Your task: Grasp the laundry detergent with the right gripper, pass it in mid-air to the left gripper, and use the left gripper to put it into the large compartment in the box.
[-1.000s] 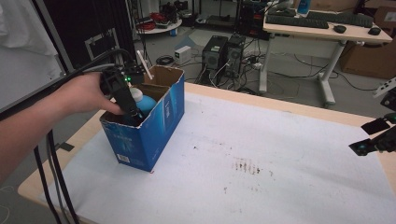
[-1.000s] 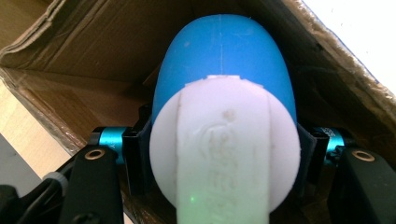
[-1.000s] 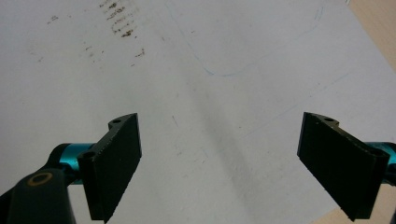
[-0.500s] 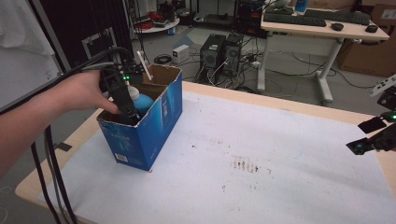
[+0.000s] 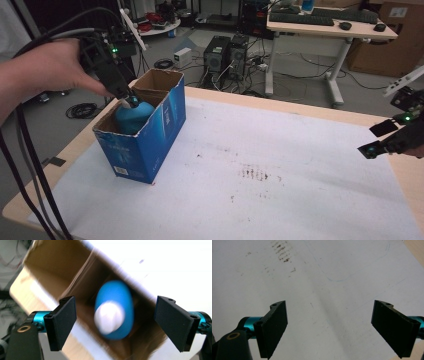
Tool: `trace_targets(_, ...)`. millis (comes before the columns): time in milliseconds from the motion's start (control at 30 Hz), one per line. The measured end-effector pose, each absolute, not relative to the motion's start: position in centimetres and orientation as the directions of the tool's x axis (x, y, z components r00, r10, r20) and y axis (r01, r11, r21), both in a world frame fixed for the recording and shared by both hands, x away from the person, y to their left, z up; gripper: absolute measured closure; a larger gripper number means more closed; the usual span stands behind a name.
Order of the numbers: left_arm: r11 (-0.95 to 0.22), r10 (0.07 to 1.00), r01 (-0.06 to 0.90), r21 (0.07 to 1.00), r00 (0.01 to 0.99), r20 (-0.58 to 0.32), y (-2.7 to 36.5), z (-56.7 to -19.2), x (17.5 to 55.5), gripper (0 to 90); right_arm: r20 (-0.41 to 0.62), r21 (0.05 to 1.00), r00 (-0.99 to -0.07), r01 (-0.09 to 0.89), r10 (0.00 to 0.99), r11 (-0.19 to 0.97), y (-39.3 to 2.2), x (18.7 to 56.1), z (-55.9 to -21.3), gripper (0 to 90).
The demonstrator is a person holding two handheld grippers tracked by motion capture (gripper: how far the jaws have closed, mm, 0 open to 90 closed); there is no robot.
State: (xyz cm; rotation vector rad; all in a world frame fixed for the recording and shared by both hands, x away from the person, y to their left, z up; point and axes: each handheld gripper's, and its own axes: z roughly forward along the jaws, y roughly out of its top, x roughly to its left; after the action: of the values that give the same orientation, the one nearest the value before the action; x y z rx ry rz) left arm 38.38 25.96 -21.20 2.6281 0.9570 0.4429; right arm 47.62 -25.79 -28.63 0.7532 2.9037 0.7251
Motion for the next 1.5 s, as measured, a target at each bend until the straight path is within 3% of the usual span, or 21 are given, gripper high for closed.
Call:
trace_targets(267, -0.805, 0.539, 0.443, 0.394, 0.824, 0.175, 20.8, -22.2, 39.4, 18.2, 0.081, 0.479, -0.862, 0.474, 0.501, 0.739, -25.9, 46.3, -28.6, 12.9)
trace_targets(633, -0.835, 0.452, 0.335, 0.436, 0.869, 0.199, 14.3, -25.5, 39.8, 18.2, 0.085, 0.500, -0.853, 0.483, 0.515, 0.719, -24.9, 44.6, -28.5, 12.9)
trace_targets(1100, -0.843, 0.434, 0.315, 0.436, 0.877, 0.206, 10.8, -30.6, 39.1, 18.2, 0.070, 0.497, -0.884, 0.432, 0.461, 0.753, -23.6, 44.0, -28.8, 12.9)
trace_targets(1500, -0.839, 0.443, 0.322, 0.439, 0.873, 0.205, 10.5, -31.4, 39.2, 18.2, 0.071, 0.499, -0.888, 0.426, 0.455, 0.754, -23.6, 44.1, -28.9, 12.9)
